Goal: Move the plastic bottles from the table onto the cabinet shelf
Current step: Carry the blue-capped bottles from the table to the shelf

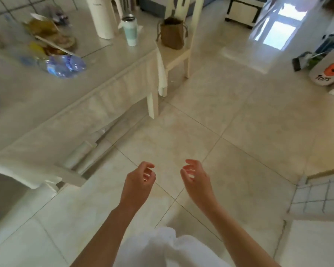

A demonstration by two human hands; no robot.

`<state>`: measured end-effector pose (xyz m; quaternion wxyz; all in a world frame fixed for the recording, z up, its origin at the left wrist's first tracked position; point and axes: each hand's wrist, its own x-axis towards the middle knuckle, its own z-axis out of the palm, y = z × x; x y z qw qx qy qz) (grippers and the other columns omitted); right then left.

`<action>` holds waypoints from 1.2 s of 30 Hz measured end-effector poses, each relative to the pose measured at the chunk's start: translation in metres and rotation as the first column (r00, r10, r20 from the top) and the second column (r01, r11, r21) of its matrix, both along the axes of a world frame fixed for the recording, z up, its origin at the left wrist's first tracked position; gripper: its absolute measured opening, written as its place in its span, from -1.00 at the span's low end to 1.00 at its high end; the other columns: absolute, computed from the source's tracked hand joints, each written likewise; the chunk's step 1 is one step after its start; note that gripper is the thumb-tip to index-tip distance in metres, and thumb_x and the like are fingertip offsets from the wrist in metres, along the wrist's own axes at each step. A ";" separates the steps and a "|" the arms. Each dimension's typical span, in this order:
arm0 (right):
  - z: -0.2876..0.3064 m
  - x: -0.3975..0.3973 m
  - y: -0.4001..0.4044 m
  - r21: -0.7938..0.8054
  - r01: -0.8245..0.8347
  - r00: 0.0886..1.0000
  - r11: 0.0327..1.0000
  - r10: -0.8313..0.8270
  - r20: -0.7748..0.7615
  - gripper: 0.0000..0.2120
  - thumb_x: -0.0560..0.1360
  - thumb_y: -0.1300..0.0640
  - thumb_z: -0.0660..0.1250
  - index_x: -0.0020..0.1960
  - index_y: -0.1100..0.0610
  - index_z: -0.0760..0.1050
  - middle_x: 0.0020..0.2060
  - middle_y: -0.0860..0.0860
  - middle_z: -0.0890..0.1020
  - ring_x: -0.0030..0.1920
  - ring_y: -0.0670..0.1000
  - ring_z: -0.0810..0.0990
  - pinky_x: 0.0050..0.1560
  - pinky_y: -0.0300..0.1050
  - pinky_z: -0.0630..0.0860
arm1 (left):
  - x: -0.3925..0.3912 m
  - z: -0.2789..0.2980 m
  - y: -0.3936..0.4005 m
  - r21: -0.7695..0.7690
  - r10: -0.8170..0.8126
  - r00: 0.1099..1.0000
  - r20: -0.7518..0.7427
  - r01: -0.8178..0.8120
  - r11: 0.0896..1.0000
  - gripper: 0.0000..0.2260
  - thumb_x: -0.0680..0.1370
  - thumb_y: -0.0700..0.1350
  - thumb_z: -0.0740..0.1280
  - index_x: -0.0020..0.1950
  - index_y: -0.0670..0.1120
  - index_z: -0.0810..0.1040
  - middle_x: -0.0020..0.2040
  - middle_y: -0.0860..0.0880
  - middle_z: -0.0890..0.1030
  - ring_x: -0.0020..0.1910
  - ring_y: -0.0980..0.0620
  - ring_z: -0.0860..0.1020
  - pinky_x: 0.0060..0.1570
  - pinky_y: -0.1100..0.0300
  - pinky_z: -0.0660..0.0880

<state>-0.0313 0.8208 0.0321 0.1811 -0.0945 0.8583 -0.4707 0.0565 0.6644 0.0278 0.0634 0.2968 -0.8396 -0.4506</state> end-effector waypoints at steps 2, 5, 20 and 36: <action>-0.002 -0.007 -0.039 -0.004 -0.093 0.996 0.996 0.093 0.011 -0.71 0.53 0.14 0.31 0.24 0.10 0.42 -0.04 -0.04 0.58 0.03 -0.02 0.60 0.08 -0.08 0.55 | 0.007 0.000 -0.026 0.003 0.099 0.995 0.001 -0.099 0.995 -0.91 0.56 -0.15 0.34 0.04 -0.01 0.56 -0.17 0.08 0.65 -0.20 0.24 0.59 -0.25 0.50 0.46; -0.003 -0.018 -0.082 -0.007 -0.200 0.979 0.980 0.200 0.039 -0.71 0.54 0.13 0.29 0.25 0.08 0.41 -0.02 -0.04 0.58 0.05 -0.04 0.59 0.11 -0.09 0.54 | 0.010 -0.002 -0.056 0.013 0.222 0.975 0.004 -0.222 0.975 -0.92 0.56 -0.15 0.34 0.03 -0.02 0.57 -0.17 0.08 0.66 -0.20 0.22 0.60 -0.26 0.55 0.43; 0.001 -0.160 -0.251 0.103 -0.589 0.808 0.802 0.587 0.051 -0.68 0.55 0.08 0.28 0.28 0.11 0.39 0.04 0.00 0.60 0.07 -0.04 0.57 0.14 -0.11 0.52 | -0.091 -0.001 -0.180 0.078 0.543 0.834 0.101 -0.550 0.831 -0.90 0.54 -0.14 0.33 -0.01 0.05 0.57 -0.16 0.08 0.64 -0.19 0.15 0.62 -0.23 0.32 0.48; 0.016 -0.244 -0.505 0.184 -0.723 0.675 0.666 0.738 -0.014 -0.67 0.53 0.12 0.31 0.25 0.22 0.43 0.05 0.09 0.61 0.06 0.09 0.59 0.05 -0.11 0.45 | -0.145 -0.011 -0.392 0.144 0.652 0.740 0.168 -0.672 0.726 -0.87 0.49 -0.18 0.33 -0.03 0.04 0.56 -0.16 0.01 0.65 -0.17 -0.02 0.63 -0.27 0.17 0.50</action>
